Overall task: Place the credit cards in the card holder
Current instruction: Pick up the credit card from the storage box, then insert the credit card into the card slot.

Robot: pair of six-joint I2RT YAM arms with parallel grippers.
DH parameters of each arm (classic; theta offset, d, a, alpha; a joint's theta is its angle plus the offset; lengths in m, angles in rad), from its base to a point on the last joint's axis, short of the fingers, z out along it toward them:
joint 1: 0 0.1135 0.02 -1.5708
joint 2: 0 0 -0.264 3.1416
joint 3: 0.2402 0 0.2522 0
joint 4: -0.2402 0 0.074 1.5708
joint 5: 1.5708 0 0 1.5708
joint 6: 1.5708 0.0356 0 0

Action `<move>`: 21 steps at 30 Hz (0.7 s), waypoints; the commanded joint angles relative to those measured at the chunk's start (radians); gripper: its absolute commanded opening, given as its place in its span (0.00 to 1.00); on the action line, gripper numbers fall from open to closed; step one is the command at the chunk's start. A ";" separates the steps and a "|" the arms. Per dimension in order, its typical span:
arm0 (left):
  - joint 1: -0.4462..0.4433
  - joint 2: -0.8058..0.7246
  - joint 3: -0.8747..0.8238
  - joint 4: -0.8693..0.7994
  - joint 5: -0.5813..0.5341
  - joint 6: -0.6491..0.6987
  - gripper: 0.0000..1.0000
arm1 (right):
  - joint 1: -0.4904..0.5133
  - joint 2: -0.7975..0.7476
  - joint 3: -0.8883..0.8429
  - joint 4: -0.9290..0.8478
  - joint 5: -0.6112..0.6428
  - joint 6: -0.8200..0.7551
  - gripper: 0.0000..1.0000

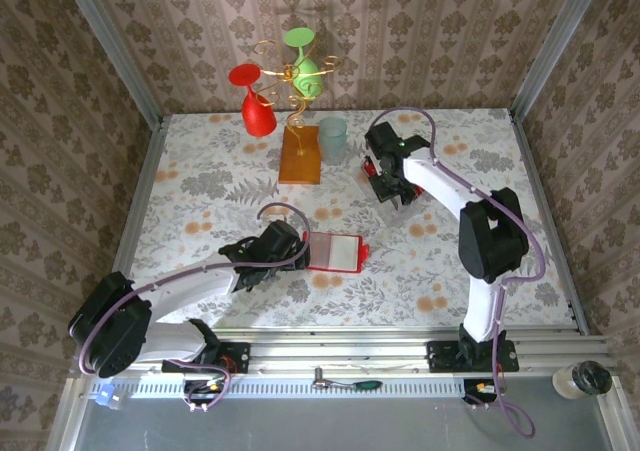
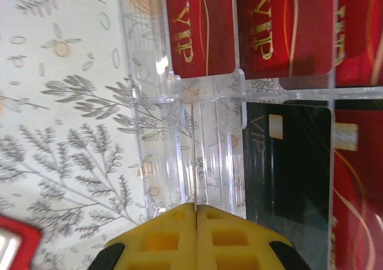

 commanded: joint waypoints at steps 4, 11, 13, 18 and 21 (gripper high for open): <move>0.005 -0.016 0.021 -0.033 -0.007 0.007 1.00 | 0.032 -0.136 0.010 -0.016 -0.059 0.016 0.00; 0.007 -0.019 0.009 -0.039 -0.014 0.011 1.00 | 0.093 -0.254 -0.130 0.101 -0.246 0.207 0.00; 0.008 -0.024 -0.001 -0.039 -0.018 0.007 1.00 | 0.109 -0.281 -0.204 0.185 -0.330 0.291 0.00; 0.008 -0.039 -0.027 -0.034 -0.021 0.000 1.00 | 0.148 -0.302 -0.394 0.442 -0.491 0.492 0.00; 0.010 -0.041 -0.035 -0.034 -0.018 0.000 1.00 | 0.172 -0.276 -0.455 0.515 -0.502 0.546 0.00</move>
